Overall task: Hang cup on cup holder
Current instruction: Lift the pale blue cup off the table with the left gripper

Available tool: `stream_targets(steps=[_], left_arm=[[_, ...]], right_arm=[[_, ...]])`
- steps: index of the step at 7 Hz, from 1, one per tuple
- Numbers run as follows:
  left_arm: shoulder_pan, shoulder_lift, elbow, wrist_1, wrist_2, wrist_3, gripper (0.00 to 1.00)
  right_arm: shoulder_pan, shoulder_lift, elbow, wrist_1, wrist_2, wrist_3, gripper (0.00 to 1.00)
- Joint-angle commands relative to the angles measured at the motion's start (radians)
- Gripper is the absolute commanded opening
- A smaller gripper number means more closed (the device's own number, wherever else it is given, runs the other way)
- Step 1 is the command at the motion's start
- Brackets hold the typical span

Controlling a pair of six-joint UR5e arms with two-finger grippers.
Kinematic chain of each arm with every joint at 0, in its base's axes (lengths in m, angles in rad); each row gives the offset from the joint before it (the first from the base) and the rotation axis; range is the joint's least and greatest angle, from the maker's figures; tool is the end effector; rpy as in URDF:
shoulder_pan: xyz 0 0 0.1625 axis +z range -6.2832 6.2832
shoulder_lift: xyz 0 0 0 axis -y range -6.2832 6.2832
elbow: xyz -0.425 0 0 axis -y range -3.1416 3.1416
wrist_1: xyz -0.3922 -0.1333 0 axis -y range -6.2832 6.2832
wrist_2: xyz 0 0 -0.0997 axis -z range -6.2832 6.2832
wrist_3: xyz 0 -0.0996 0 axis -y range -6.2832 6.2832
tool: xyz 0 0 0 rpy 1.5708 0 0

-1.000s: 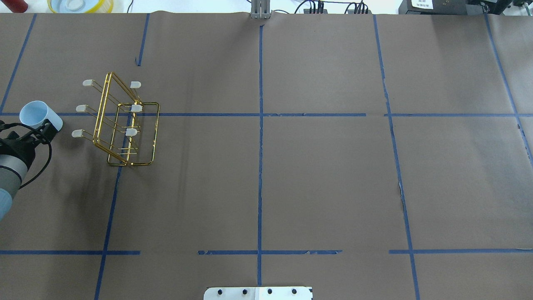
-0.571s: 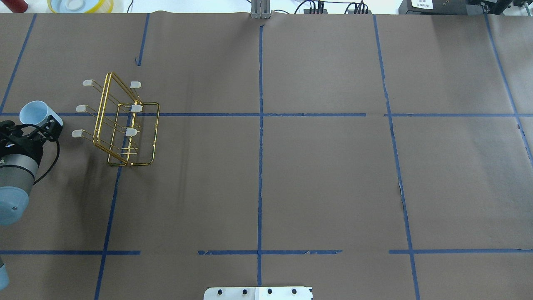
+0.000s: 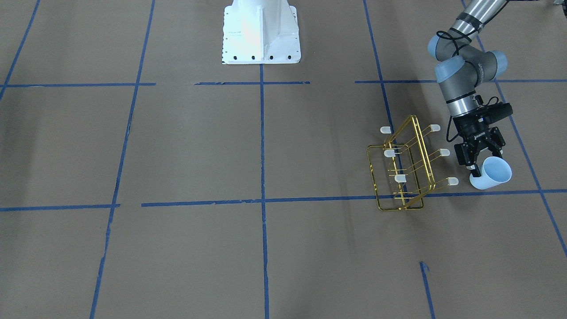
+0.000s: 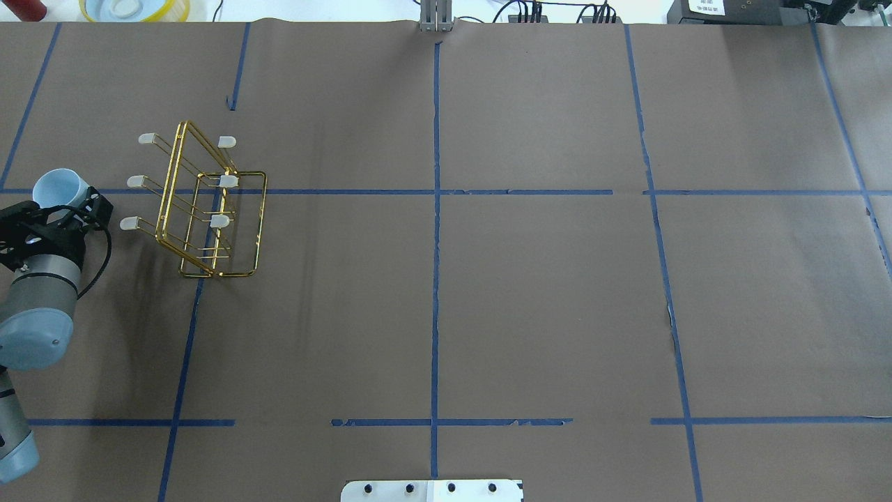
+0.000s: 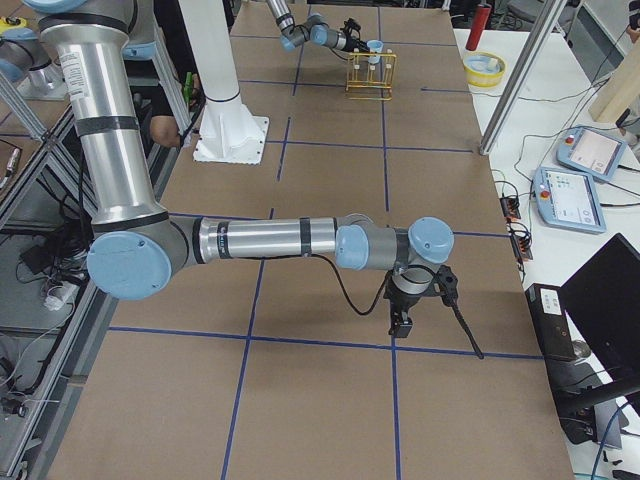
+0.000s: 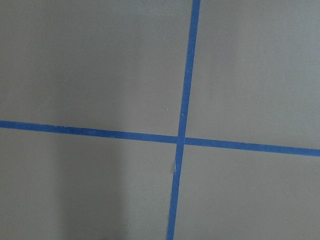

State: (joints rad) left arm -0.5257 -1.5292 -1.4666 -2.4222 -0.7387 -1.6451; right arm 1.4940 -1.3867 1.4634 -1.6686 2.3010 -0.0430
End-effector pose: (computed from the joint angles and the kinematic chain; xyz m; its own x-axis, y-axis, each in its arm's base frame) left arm 0.3198 -0.4248 0.6305 0.6007 -0.4063 -0.6885 0.7994 0.3125 0.5131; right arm 0.0232 -0.5704 0.6266 0.7399 -0.0859 0.6672 0.1086 0.9941 0.0076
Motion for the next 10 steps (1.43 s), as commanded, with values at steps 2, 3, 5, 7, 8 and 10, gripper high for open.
stream_targets(steps=[2, 3, 5, 7, 8, 10], left_arm=[[0.001, -0.023, 0.048, 0.002, 0.047, -0.005, 1.00], [0.003, -0.035, 0.067, 0.000, 0.047, -0.005, 1.00], [0.010, -0.060, 0.098, 0.000, 0.047, -0.007, 1.00], [0.039, -0.060, 0.101, 0.000, 0.047, -0.007, 1.00], [0.044, -0.059, 0.103, 0.000, 0.047, -0.005, 1.00], [0.044, -0.052, 0.103, -0.008, 0.045, -0.005, 1.00]], right_arm=[[0.000, 0.000, 0.000, 0.000, 0.000, 0.000, 1.00], [0.000, 0.000, 0.000, 0.000, 0.000, 0.000, 1.00], [0.000, 0.000, 0.000, 0.000, 0.000, 0.000, 1.00], [-0.001, 0.000, 0.000, 0.000, 0.000, 0.000, 1.00], [0.000, 0.000, 0.000, 0.000, 0.000, 0.000, 1.00], [0.000, 0.000, 0.000, 0.000, 0.000, 0.000, 1.00]])
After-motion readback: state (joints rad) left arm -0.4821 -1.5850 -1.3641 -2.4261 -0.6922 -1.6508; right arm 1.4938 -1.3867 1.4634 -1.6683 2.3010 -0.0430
